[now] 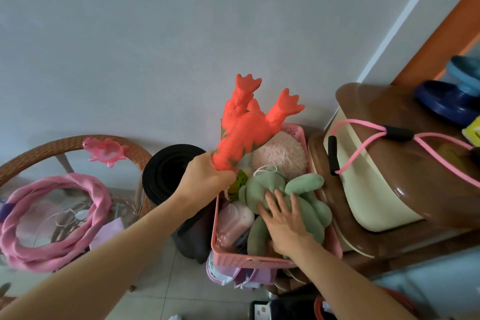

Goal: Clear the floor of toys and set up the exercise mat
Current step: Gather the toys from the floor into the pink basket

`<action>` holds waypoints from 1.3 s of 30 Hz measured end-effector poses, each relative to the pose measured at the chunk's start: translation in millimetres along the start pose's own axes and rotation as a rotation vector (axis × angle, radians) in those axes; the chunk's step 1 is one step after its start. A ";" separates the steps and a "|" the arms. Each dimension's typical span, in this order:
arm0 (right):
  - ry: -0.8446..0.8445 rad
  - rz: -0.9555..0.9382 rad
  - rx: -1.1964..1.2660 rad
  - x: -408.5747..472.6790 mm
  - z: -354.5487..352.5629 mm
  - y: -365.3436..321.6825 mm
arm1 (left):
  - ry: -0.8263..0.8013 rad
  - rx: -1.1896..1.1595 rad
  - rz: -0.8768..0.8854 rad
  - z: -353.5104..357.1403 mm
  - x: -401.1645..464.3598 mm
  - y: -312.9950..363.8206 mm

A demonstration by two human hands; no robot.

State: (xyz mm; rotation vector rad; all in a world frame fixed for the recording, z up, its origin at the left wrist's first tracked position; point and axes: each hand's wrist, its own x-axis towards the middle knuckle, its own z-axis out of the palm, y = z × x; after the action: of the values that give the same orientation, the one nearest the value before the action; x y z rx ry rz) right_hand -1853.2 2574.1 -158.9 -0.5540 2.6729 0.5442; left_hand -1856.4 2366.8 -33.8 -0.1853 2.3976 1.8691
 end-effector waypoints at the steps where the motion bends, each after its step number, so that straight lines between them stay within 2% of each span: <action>1: -0.029 -0.008 -0.013 3.4 2.4 -2.1 | 0.016 0.003 0.003 -0.6 -0.5 -0.4; 4: -0.117 -0.042 0.039 13.6 -2.8 -0.1 | 0.037 0.009 0.010 -0.8 -0.4 -2.9; 7: -0.142 -0.095 0.214 15.8 -18.5 12.7 | 0.033 0.003 0.023 -1.3 -1.0 -6.0; 9: -0.012 -0.074 0.515 11.6 -31.0 23.4 | 0.023 0.001 0.015 -4.5 0.1 -5.8; 12: 0.325 0.144 1.067 4.7 -57.6 41.7 | -0.056 -0.004 0.007 -19.0 7.5 -1.3; 14: 0.496 0.167 1.234 4.3 -84.0 56.1 | -0.130 0.033 0.022 -34.5 13.7 6.9; 17: 0.646 -0.052 1.252 -0.8 -126.6 70.0 | -0.236 0.075 0.032 -57.0 19.9 18.1; 20: 0.682 -0.277 1.238 -5.6 -153.4 78.0 | -0.316 0.125 0.061 -71.7 24.0 24.6; 24: 0.582 -0.251 1.220 -6.5 -169.9 78.1 | -0.388 0.172 0.103 -84.2 29.5 29.6; 26: 0.607 -0.194 1.214 -5.5 -170.6 71.5 | -0.385 0.198 0.093 -90.6 31.8 33.1; 28: 0.644 -0.116 1.195 -6.0 -173.6 65.2 | -0.326 0.281 0.108 -96.3 36.0 39.3; 30: 0.700 -0.011 1.161 -6.4 -179.0 59.4 | -0.170 0.456 0.189 -101.1 42.9 45.4; 33: 0.828 0.068 1.171 -5.0 -189.2 51.4 | 0.268 0.781 0.472 -98.9 50.0 51.1; 35: 0.899 0.126 1.184 -3.4 -200.1 43.7 | 0.542 0.795 0.724 -86.5 46.6 46.9; 36: 0.918 0.188 1.192 -2.2 -205.4 41.6 | 0.605 0.740 0.797 -75.7 42.6 43.0; 37: 0.926 0.264 1.194 -1.4 -210.4 40.7 | 0.584 0.674 0.812 -61.9 37.9 37.0; 38: 0.922 0.337 1.195 -0.9 -215.1 40.7 | 0.469 0.584 0.758 -46.1 32.8 31.1; 39: 0.905 0.391 1.205 -0.2 -217.5 41.1 | 0.287 0.464 0.634 -29.7 26.5 27.4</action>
State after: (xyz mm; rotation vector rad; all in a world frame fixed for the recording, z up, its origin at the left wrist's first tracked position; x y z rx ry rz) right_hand -1927.9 2514.8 40.9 0.1619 3.1665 -1.5217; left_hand -1886.8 2343.7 -4.2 0.4175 3.2967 1.4553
